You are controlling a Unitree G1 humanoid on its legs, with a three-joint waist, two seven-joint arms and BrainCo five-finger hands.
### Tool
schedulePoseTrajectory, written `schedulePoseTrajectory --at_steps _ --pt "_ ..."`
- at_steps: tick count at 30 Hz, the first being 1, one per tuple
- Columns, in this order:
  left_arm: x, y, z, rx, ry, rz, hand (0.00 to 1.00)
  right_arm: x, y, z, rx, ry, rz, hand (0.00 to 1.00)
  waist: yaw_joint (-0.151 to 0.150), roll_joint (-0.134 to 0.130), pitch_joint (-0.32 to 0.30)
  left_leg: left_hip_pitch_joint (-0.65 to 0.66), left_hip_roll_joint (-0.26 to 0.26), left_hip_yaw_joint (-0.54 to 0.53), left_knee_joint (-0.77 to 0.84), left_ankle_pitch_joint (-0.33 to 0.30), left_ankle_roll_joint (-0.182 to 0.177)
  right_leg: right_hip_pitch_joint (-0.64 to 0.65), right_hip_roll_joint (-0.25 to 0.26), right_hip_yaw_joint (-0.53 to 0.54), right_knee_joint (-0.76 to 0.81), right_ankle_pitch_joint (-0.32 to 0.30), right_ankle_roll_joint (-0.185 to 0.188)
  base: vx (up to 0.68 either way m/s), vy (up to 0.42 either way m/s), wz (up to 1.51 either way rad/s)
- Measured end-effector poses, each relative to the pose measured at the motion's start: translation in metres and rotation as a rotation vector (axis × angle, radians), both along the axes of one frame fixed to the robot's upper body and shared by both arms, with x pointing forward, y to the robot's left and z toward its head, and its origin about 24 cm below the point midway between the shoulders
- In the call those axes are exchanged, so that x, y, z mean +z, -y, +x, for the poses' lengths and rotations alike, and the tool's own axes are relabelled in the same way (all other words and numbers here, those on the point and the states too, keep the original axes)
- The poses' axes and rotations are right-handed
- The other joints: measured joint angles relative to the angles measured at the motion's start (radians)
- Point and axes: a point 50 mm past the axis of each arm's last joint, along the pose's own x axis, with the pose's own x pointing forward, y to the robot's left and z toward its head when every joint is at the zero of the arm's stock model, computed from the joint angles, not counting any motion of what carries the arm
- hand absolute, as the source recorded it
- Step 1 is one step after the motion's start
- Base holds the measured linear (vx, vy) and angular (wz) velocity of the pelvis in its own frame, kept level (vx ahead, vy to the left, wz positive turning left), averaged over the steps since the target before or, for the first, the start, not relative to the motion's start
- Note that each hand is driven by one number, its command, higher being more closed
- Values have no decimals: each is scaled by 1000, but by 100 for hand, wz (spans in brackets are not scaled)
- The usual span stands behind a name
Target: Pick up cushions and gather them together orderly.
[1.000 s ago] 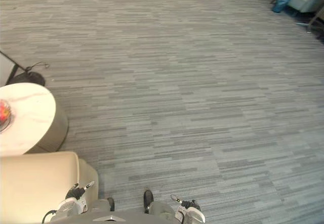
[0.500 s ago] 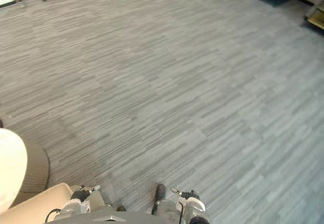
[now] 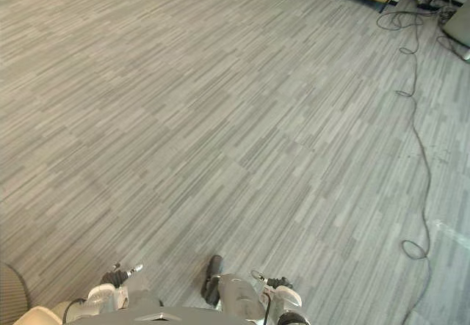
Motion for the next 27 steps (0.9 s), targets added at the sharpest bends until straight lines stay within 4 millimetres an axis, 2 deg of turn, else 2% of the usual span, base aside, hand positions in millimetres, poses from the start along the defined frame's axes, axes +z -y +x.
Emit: schedulePoseTrajectory --at_steps 1,2,4,6,7,8,9,10,11,13,14,17,18,19,20,21,22,23,24,25,26,27 --pt "1 1 3 12 17 -6 0 1 3 -2 -23 7 -2 0 0 8 12 -51 -12 -47 101 -21 -23 22 4 24 -14 0 0 69 -47 -31" --pt "2 2 4 20 27 -10 0 2 5 0 -34 19 -6 0 1 11 20 -82 -42 -80 131 -34 -37 32 7 43 -25 0 0 68 -21 -46" --pt "3 3 6 28 36 -16 0 2 5 0 -40 21 -3 0 6 11 23 -130 -95 -105 114 -56 -35 43 11 82 -57 0 1 55 4 -44" --pt "4 4 8 32 46 -21 0 2 3 1 -39 22 1 0 20 9 24 -163 -147 -103 21 -63 -31 72 14 112 -134 -3 19 58 -8 -44" --pt "4 8 8 34 47 -32 0 2 4 1 -39 24 -1 0 34 44 12 -177 -144 -106 -62 -63 -29 81 33 116 -128 -19 26 146 -25 -64" --pt "5 7 7 85 76 -46 0 7 7 6 -44 62 -16 0 55 29 22 -233 -152 -138 -136 -58 -63 41 -24 159 161 -171 10 140 -47 -58" --pt "7 8 12 105 97 -53 0 8 8 9 -43 70 -18 0 60 53 41 -239 -137 -154 -150 -46 -60 48 -13 136 186 -180 13 147 -32 -48" --pt "5 9 6 134 85 -64 0 7 9 5 -53 63 -19 0 58 66 42 -250 -143 -209 -169 27 -58 69 8 165 171 -188 41 109 5 -43" --pt "5 4 1 159 80 -55 0 9 8 8 -51 79 -18 0 73 51 27 -255 -161 -223 -202 46 -66 70 9 191 147 -187 44 147 45 -66" --pt "3 -1 -4 184 66 -48 0 8 -3 12 -51 98 3 0 81 34 5 -269 -179 -243 -252 80 -45 65 9 223 106 -186 47 235 100 -74" --pt "3 -7 -6 208 64 -40 0 8 -8 15 -51 106 17 0 92 18 2 -253 -199 -225 -263 91 1 64 -3 268 108 -185 60 309 147 -56" --pt "2 -14 -14 244 46 -29 0 4 -12 1 -71 85 28 0 96 -24 -27 -230 -223 -185 -253 51 34 68 -40 285 121 -200 101 380 146 -29" --pt "1 -18 -17 261 30 -19 0 2 -16 -5 -83 76 40 0 98 -50 -40 -191 -249 -160 -249 15 55 48 -83 294 247 -233 147 495 164 -17" --pt "1 -18 -17 264 24 -16 0 2 -16 -6 -86 76 43 0 99 -55 -42 -171 -259 -151 -251 9 62 25 -97 306 324 -240 163 486 153 -17" --pt "1 -19 -18 261 20 -13 0 2 -16 -5 -92 79 45 0 98 -58 -45 -149 -268 -146 -251 1 70 -4 -111 316 425 -235 182 437 122 -8" --pt "1 -19 -18 235 12 -7 0 3 -14 -4 -100 88 40 0 88 -58 -45 -91 -278 -135 -251 -16 82 -57 -142 313 620 -179 232 486 126 -6" --pt "0 -18 -19 217 7 -3 0 5 -13 -2 -99 99 35 0 79 -55 -45 -38 -277 -136 -258 -43 84 -90 -160 294 748 -102 235 386 75 -4" --pt "0 -18 -20 213 3 -3 0 5 -12 -2 -100 103 33 0 75 -54 -44 -4 -276 -138 -270 -61 81 -101 -175 272 805 -73 234 380 39 -7" --pt "0 -17 -20 208 -1 -5 0 6 -12 -1 -100 107 30 0 67 -43 -38 52 -274 -141 -294 -92 71 -122 -213 225 894 -65 215 379 -19 -8" --pt "0 -14 -16 194 2 -11 0 6 -11 -1 -100 108 30 0 52 -49 -42 121 -266 -149 -330 -118 57 -154 -253 167 949 -91 177 439 -73 -8" --pt "0 -13 -17 193 -3 -15 0 7 -11 0 -101 112 28 0 46 -45 -43 148 -254 -151 -346 -126 51 -172 -258 141 952 -110 167 447 -137 -8" --pt "-2 -10 -19 186 -18 -21 0 6 -9 -1 -105 109 25 0 33 -39 -42 201 -221 -150 -379 -125 39 -206 -255 84 906 -168 142 476 -188 1"
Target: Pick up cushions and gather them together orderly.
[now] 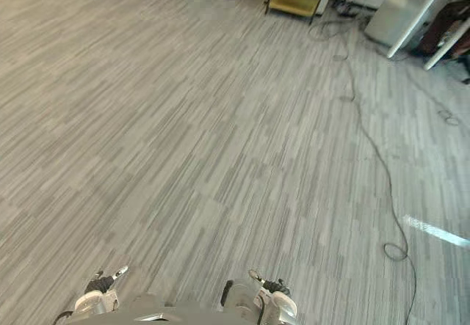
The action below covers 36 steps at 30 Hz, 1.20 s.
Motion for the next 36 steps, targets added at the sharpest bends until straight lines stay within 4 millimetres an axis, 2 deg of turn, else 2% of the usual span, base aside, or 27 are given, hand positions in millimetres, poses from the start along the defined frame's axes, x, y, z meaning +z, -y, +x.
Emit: schedulePoseTrajectory --at_steps 3,4,5,6,7,9,10,11,12,14,15,16,17,18,19,21,23,24,25,26,27,28,31,32,34,35,36 --pt "-1 5 1 -30 -11 -8 0 0 3 2 -9 1 -2 0 -31 6 3 76 68 -1 -55 9 -16 -69 32 -95 -273 -17 -43 384 -181 -1" --pt "-2 6 1 -32 -17 -11 0 -1 2 2 -7 -3 -1 0 -33 2 5 101 79 -10 -65 10 -18 -82 63 -90 -460 49 -37 620 -340 -3" --pt "-2 1 -2 -30 -24 0 0 -3 1 -3 -13 -17 9 0 -35 -18 8 136 71 -29 -72 10 -22 -48 85 -47 -716 244 -44 650 -348 7" --pt "-3 1 -3 -27 -30 -3 0 -4 0 -4 -18 -20 16 0 -38 -17 11 159 78 -46 -75 6 -35 -12 104 -52 -752 338 -104 616 -316 -9" --pt "-4 9 1 -32 -26 -27 0 -1 6 4 -25 -5 5 0 -28 17 20 160 77 -83 -84 17 -53 -4 123 -51 -741 326 -77 344 -166 -20" --pt "-3 15 3 -45 -12 -36 0 0 7 10 -41 6 14 0 -38 23 43 161 13 -169 -134 90 -61 -31 91 -10 -601 271 -79 279 -150 -14" --pt "-4 18 2 -39 -15 -44 0 1 9 10 -56 16 11 0 -43 29 43 162 15 -159 -116 105 -58 -50 85 -1 -531 251 -82 257 -146 11" --pt "-6 19 -2 -24 -25 -50 0 2 14 9 -50 16 -7 0 -44 35 26 175 24 -175 -99 110 -59 -64 91 26 -517 182 -66 263 -126 23" --pt "-6 16 -6 -6 -30 -48 0 -2 6 2 -40 -7 16 0 -46 30 9 177 36 -196 -59 100 -57 -24 103 15 -576 160 -71 291 -142 27" --pt "-8 19 -12 9 -41 -68 0 -3 7 -3 -62 -17 18 0 -48 63 -14 106 92 -225 109 107 -71 35 154 -28 -628 137 -78 399 -177 30" --pt "-7 21 -9 10 -27 -74 0 -3 9 -6 -59 -23 8 0 -46 74 -14 23 118 -247 293 144 -128 75 177 -51 -656 126 -87 469 -190 20" --pt "-7 21 -8 13 -24 -74 0 -3 10 -7 -58 -21 3 0 -45 82 -12 -11 126 -263 370 177 -153 96 189 -54 -668 121 -93 406 -137 5" --pt "-6 20 -7 16 -20 -73 0 -1 12 -8 -58 -16 -10 0 -43 96 -9 -79 141 -284 533 292 -207 143 211 -53 -696 109 -104 427 -63 -14" --pt "-6 21 -8 15 -24 -75 0 -1 14 -9 -43 -23 -21 0 -37 101 -3 -156 170 -266 711 359 -206 208 239 -44 -739 93 -123 510 -44 -31" --pt "-5 19 -5 15 -10 -71 0 -1 14 -8 -29 -24 -25 0 -30 109 4 -217 191 -214 828 300 -170 280 258 -18 -780 83 -128 424 -29 -34" --pt "-2 18 0 5 12 -61 0 -2 12 -10 -31 -36 -16 0 -13 94 8 -306 190 -137 872 198 -120 380 255 13 -853 78 -123 365 2 -36" --pt "1 17 6 -17 37 -49 0 -4 12 -13 -39 -55 -3 0 -1 90 7 -409 173 -77 765 121 -98 455 239 35 -917 75 -110 404 63 -41" --pt "2 16 9 -23 50 -44 0 -5 11 -13 -42 -65 4 0 7 86 8 -453 151 -42 583 96 -83 487 215 46 -937 72 -82 426 148 -47" --pt "4 16 11 -22 61 -42 0 -6 11 -15 -46 -68 5 0 16 82 9 -469 120 -18 354 114 -79 518 190 62 -958 57 -55 439 181 -42" --pt "4 17 12 -19 63 -43 0 -6 11 -15 -47 -70 7 0 18 82 9 -474 106 -16 252 138 -80 535 181 67 -969 49 -44 476 242 -31" --pt "5 17 13 -14 72 -45 0 -7 9 -18 -47 -76 11 0 29 73 7 -485 75 -20 139 256 -71 570 155 78 -989 30 -20 649 318 -28" --pt "5 16 14 -19 76 -36 0 -8 4 -19 -42 -80 22 0 43 39 -13 -485 29 -7 129 320 -21 587 127 113 -1018 9 -29 700 308 -20" --pt "7 9 17 -5 87 -22 0 -7 -5 -8 -36 -57 47 0 26 22 -11 -504 33 19 243 265 25 619 102 161 -1039 88 -31 504 210 -4" --pt "10 -1 18 24 106 -4 0 -7 -13 -2 -31 -39 66 0 54 1 -1 -534 42 48 366 225 42 645 84 212 -1018 136 -14 518 277 -28" --pt "5 -3 5 20 61 2 0 -11 -16 -16 -35 -72 73 0 64 -10 -59 -497 32 29 267 178 40 611 75 226 -877 109 45 433 243 -27" --pt "4 -10 3 -2 39 21 0 -12 -18 -18 -25 -82 80 0 59 -47 -77 -465 -11 45 265 130 46 532 24 252 -676 91 80 433 221 -1" --pt "4 -12 3 -24 26 30 0 -12 -18 -18 -25 -83 80 0 55 -55 -77 -441 -27 50 258 107 44 472 8 283 -534 124 120 543 253 11"
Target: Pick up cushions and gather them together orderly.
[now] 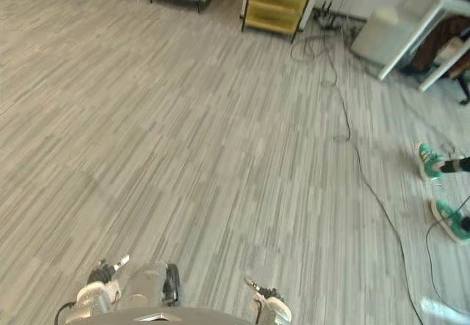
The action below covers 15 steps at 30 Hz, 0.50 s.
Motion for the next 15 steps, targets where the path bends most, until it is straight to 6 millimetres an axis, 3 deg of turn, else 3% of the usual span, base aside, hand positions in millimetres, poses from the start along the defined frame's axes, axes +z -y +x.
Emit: schedulePoseTrajectory --at_steps 1,2,4,5,6,7,8,9,10,12,14,15 --pt "-1 -2 -1 -23 -19 9 0 0 0 1 4 3 0 0 -14 12 13 42 -12 0 -13 -13 6 -85 -5 40 204 74 63 602 245 16" --pt "-3 -3 -5 -43 -52 13 0 2 5 4 22 13 -18 0 -36 18 29 151 -29 -8 -62 -25 1 -184 -17 5 451 89 83 486 192 17" --pt "-4 1 -5 -59 -57 7 0 2 10 1 21 5 -32 0 -40 32 38 253 -42 -18 -138 -25 2 -238 -32 -71 535 56 28 477 171 12" --pt "-4 6 -3 -79 -55 0 0 3 14 -1 19 1 -42 0 -47 45 44 336 -45 -37 -211 -24 2 -281 -21 -143 546 4 -27 557 152 26" --pt "-6 10 -4 -101 -68 -8 0 3 17 -3 9 1 -47 0 -56 54 50 406 -42 -59 -264 -19 1 -322 3 -208 482 -67 -62 462 83 38" --pt "-6 12 -3 -112 -70 -11 0 3 18 -3 -1 4 -50 0 -65 56 51 429 -40 -73 -282 -19 2 -341 17 -233 437 -89 -72 459 13 60" --pt "-7 17 0 -119 -71 -25 0 4 21 -3 -13 7 -55 0 -82 59 56 467 -36 -113 -313 -19 2 -389 55 -263 294 -116 -105 456 -43 83" --pt "-8 21 -2 -117 -76 -36 0 4 25 -4 -19 9 -64 0 -94 64 60 492 -28 -146 -333 -20 2 -419 88 -268 123 -100 -122 448 -64 90" --pt "-8 23 -1 -117 -74 -41 0 4 26 -5 -28 8 -66 0 -96 67 63 500 -25 -158 -347 -20 2 -423 101 -269 32 -71 -121 424 -90 99" --pt "-7 28 4 -131 -62 -42 0 3 28 -12 -72 -7 -59 0 -90 66 81 583 -23 -205 -411 -29 -4 -445 111 -267 -289 84 -126 468 -141 100" --pt "-7 25 0 -93 -59 -42 0 2 28 -15 -78 -16 -56 0 -93 64 94 646 -19 -236 -437 -72 -27 -462 98 -278 -377 139 -128 538 -215 85" --pt "-9 27 -4 -75 -66 -54 0 3 33 -20 -89 -25 -65 0 -96 78 92 683 -2 -260 -441 -98 -36 -482 103 -270 -305 228 -169 672 -285 61"
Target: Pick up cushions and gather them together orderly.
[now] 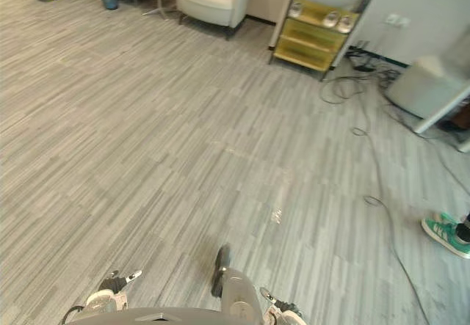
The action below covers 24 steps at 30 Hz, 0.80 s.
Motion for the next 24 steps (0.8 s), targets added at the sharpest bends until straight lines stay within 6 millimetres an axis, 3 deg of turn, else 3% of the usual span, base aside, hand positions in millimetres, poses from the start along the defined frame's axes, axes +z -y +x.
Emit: schedulePoseTrajectory --at_steps 2,3,4,5,6,7,8,10,13,15,16,17,18,19,20,21,23,24 --pt "-2 8 -4 11 -10 -26 0 3 7 3 -4 15 -21 0 0 38 -5 -2 41 -4 58 3 2 -27 12 -11 116 -3 -22 577 -267 15" --pt "-3 16 -5 12 -12 -51 0 5 14 4 -20 27 -40 0 0 78 -11 -29 83 -16 149 14 -16 -17 44 -30 151 -66 -43 746 -366 -6" --pt "-3 15 -6 26 -10 -54 0 6 15 5 -26 37 -44 0 -8 88 -15 -85 109 -32 306 60 -75 10 71 -45 162 -108 -53 634 -310 -8" --pt "-3 15 -5 28 -5 -57 0 6 14 5 -28 38 -42 0 -13 89 -14 -123 118 -47 400 94 -97 30 82 -51 159 -125 -57 737 -329 -5" --pt "-2 14 -3 27 -1 -59 0 6 12 4 -20 33 -39 0 -19 92 -12 -210 134 -75 611 214 -152 86 107 -54 139 -156 -67 475 -175 -4" --pt "-2 14 -3 26 0 -60 0 5 12 3 -14 30 -40 0 -19 96 -10 -252 146 -85 716 275 -187 116 124 -50 124 -167 -73 710 -234 -16" --pt "-1 14 -1 21 11 -60 0 6 12 4 -7 31 -43 0 -17 98 -5 -332 174 -70 895 280 -202 177 159 -37 92 -184 -83 465 -113 -36" --pt "4 5 8 2 51 -27 0 5 6 7 28 28 -31 0 10 71 12 -475 208 8 1105 204 -137 333 194 10 13 -215 -100 571 -129 -52" --pt "8 0 15 -15 82 -5 0 2 0 10 27 20 -1 0 26 52 12 -622 205 60 1049 119 -106 447 195 52 -76 -216 -89 432 -56 -44" --pt "11 0 20 -14 106 -4 0 2 -4 15 9 34 17 0 42 50 15 -689 179 113 767 70 -88 533 163 103 -133 -222 -62 495 102 -64" --pt "11 0 20 -18 105 -2 0 2 -3 13 -9 35 17 0 40 46 13 -683 128 102 536 95 -102 566 135 114 -161 -233 -42 437 161 -38" --pt "10 1 20 -24 103 -2 0 1 -2 11 -12 30 16 0 40 47 12 -678 114 89 461 112 -108 574 130 118 -168 -237 -34 410 214 -34" --pt "9 3 17 -34 93 -4 0 1 0 8 -12 23 9 0 43 64 2 -672 91 25 237 188 -114 592 129 140 -187 -252 -11 318 200 -34" --pt "9 4 16 -29 90 -7 0 2 3 8 -10 22 3 0 51 67 0 -665 85 -1 212 281 -119 604 130 162 -193 -262 1 422 284 -59" --pt "9 1 17 -31 91 2 0 1 -1 8 -10 20 12 0 62 54 -11 -650 55 -18 201 372 -85 610 110 194 -187 -287 11 523 286 -48" --pt "11 -10 19 -35 95 32 0 -2 -12 6 -9 14 40 0 53 -4 -13 -650 17 10 222 332 -57 606 66 213 -157 -315 8 603 307 -37" --pt "11 -13 20 -36 91 37 0 -3 -18 4 1 8 51 0 56 -20 -17 -639 0 28 257 277 -36 573 34 227 -55 -318 5 370 177 -24" --pt "11 -11 20 -36 90 35 0 -3 -17 5 15 9 45 0 65 -23 -18 -605 -1 60 254 251 -32 499 21 254 124 -326 32 366 209 -56"
